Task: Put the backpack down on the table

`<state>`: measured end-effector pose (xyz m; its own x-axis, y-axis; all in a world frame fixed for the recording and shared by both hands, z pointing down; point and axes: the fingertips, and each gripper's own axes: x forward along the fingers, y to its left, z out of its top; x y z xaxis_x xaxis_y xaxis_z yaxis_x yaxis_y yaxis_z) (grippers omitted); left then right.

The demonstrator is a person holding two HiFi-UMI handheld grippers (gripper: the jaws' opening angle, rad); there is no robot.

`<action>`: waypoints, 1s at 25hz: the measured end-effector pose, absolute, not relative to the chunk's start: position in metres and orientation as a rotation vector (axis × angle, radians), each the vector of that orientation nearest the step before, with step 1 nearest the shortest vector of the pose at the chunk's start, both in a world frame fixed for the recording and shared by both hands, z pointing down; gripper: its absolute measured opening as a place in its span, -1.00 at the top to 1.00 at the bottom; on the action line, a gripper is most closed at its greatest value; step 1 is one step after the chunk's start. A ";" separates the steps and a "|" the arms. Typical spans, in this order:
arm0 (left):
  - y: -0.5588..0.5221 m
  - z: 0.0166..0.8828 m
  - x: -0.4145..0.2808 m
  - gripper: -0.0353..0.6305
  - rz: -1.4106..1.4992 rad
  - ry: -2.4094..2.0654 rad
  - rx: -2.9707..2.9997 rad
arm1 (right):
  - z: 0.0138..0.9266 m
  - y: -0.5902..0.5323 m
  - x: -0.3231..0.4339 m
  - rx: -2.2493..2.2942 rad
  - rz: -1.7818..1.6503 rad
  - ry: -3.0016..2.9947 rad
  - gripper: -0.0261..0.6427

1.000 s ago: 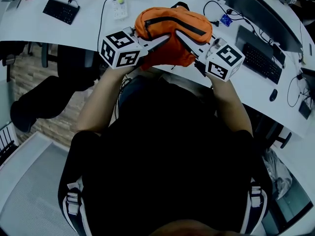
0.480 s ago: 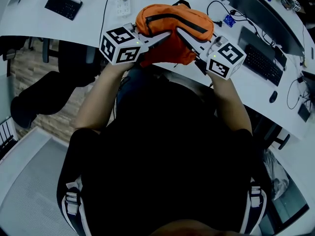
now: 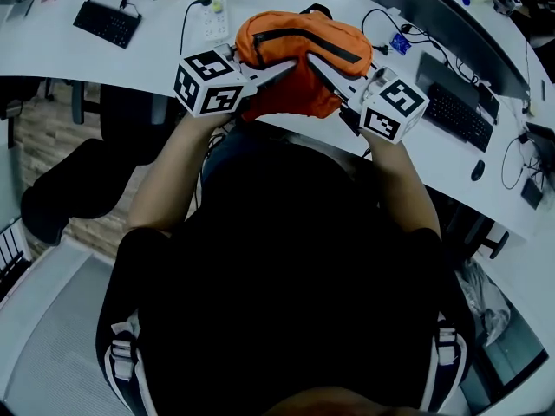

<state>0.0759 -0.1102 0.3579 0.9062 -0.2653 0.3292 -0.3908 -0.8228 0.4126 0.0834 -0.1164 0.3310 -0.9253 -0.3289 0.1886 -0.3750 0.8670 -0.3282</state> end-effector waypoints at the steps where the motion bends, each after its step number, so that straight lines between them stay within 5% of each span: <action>1: -0.112 0.358 0.074 0.77 0.354 -0.468 2.587 | 0.332 -0.119 0.082 0.558 0.557 -2.910 0.81; 25: -0.133 0.384 0.051 0.77 0.363 -0.384 2.552 | 0.356 -0.140 0.057 0.613 0.666 -2.870 0.81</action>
